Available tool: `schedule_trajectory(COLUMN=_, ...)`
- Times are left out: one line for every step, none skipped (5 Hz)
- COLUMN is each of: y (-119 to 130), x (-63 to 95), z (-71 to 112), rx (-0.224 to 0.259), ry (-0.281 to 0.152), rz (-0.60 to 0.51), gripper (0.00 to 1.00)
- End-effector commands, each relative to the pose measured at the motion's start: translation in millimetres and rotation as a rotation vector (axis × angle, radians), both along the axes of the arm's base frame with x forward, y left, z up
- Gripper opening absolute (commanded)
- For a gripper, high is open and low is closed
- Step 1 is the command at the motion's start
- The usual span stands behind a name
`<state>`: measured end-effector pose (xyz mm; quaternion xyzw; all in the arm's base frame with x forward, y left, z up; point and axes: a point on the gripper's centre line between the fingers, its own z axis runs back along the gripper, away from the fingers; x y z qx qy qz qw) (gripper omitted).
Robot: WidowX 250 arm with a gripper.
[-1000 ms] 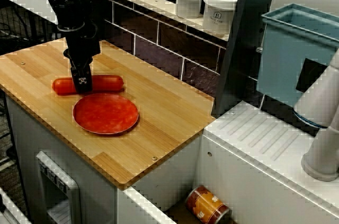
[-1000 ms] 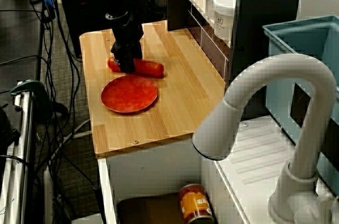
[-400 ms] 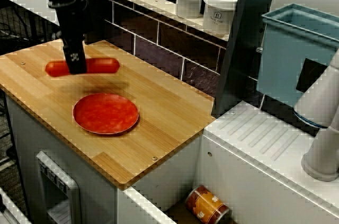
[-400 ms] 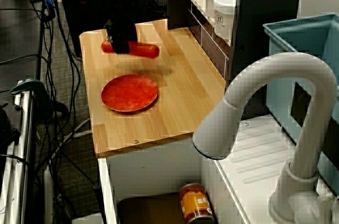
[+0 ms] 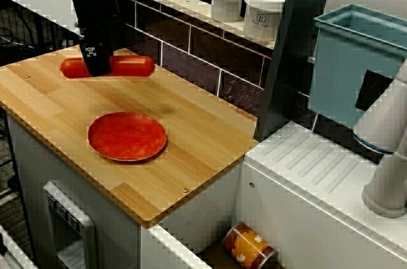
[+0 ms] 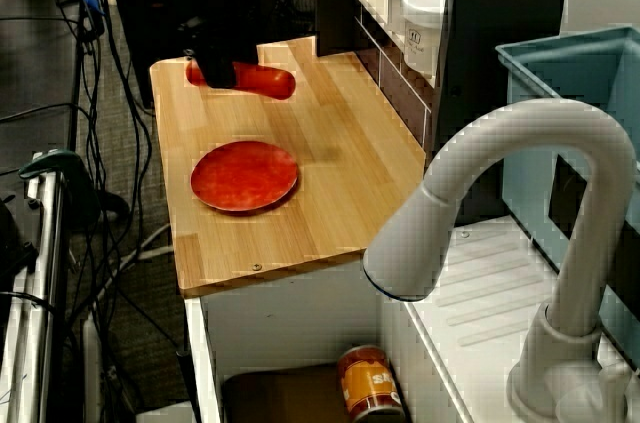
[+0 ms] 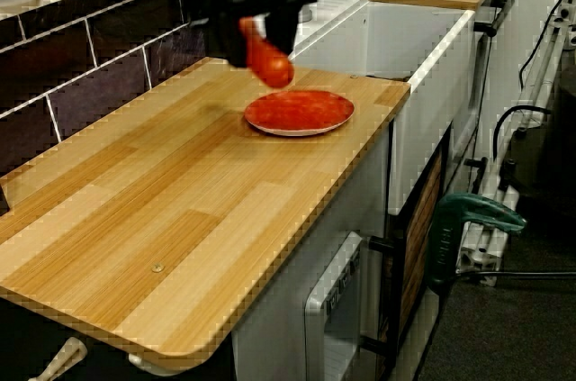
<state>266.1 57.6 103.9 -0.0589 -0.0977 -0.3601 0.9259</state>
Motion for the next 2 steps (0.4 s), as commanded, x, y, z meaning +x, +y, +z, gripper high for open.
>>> schedule_trajectory(y=-38.1, x=-14.6, z=25.8, rx=0.006, ry=-0.079, rz=-0.119, gripper=0.0)
schedule_trajectory(y=-46.5, x=-20.1, z=13.3, rx=0.044, ry=-0.088, rz=-0.12, gripper=0.0)
